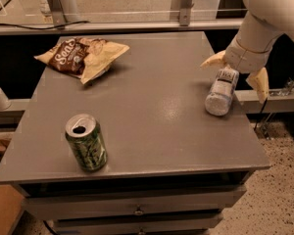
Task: Place blue plastic bottle upright
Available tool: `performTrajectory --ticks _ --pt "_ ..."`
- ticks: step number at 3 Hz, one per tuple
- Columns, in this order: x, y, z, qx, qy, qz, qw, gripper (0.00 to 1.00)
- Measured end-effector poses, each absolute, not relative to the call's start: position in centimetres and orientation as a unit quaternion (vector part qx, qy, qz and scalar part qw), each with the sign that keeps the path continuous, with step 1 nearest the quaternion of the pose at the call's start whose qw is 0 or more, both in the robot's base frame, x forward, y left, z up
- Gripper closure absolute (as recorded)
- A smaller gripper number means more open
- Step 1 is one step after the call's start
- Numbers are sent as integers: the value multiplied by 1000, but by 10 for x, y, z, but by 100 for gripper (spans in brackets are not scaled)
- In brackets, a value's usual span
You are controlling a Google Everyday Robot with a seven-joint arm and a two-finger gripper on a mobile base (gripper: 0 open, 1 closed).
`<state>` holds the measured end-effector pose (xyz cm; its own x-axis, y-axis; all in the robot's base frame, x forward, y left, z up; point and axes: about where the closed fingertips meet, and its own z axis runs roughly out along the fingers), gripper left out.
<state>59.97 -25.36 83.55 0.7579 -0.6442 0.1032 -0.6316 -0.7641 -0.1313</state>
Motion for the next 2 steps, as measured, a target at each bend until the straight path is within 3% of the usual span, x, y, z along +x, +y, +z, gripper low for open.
performTrajectory --ticks 1,2 --pt "601 -254 830 -936 346 -58 36 10" --pt "602 -254 824 -935 352 -48 28 35"
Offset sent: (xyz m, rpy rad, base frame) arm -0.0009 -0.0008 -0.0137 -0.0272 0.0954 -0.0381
